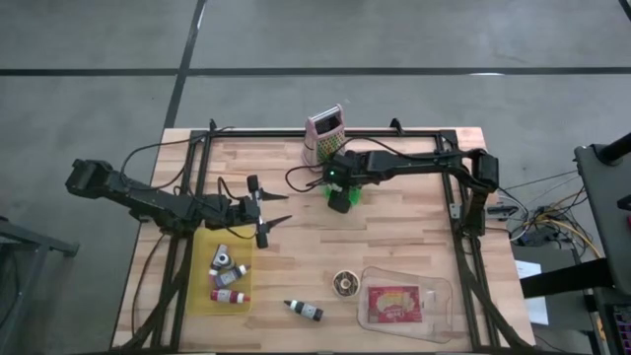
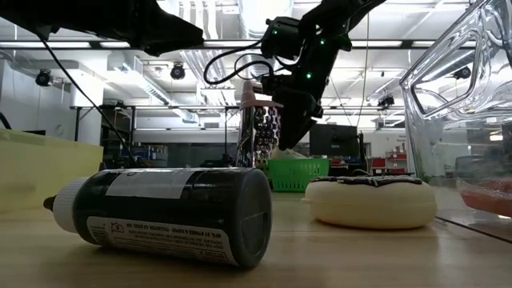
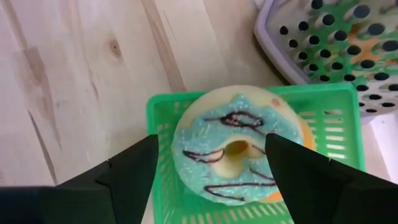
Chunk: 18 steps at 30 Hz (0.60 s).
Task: Pick & Place Food Item
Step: Put the black donut into the green bin
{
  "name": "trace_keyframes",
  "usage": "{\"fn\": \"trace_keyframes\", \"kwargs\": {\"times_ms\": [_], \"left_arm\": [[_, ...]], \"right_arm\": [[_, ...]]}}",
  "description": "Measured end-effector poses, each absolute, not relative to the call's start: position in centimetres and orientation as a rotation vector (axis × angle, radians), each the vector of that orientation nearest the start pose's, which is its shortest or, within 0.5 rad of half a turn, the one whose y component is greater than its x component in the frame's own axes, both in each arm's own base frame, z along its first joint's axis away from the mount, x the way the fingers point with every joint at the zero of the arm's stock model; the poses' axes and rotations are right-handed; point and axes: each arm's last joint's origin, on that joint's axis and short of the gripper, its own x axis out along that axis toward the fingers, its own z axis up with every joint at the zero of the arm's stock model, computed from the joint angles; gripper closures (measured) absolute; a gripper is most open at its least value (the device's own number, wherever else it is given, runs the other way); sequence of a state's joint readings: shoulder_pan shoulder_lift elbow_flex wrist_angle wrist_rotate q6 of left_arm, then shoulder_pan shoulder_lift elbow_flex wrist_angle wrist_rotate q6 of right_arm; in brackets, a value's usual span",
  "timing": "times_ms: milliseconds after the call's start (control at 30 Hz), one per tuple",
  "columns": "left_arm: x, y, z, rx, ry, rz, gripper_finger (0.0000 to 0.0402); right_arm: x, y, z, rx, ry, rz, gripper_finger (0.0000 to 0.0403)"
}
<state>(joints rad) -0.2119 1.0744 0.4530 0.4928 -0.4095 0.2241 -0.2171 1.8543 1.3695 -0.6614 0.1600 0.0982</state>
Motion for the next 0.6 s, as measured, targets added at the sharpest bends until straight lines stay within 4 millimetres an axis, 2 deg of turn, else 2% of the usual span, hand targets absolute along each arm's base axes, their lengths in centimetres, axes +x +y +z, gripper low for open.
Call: {"fn": "trace_keyframes", "kwargs": {"times_ms": [267, 367, 600], "left_arm": [[21.9, -3.5, 22.9, 0.264, 0.149, 0.183, 0.016], [21.9, -3.5, 22.8, 0.268, 0.161, 0.182, 0.016], [21.9, -3.5, 22.8, 0.269, 0.164, 0.18, 0.0161]], "right_arm": [[37.1, -7.3, 21.6, 0.059, 1.133, -0.398, 0.0111], [37.1, -5.9, 22.2, 0.009, 1.118, -0.362, 0.0116], [36.6, -1.0, 24.4, -0.144, 1.065, -0.273, 0.0133]]}}
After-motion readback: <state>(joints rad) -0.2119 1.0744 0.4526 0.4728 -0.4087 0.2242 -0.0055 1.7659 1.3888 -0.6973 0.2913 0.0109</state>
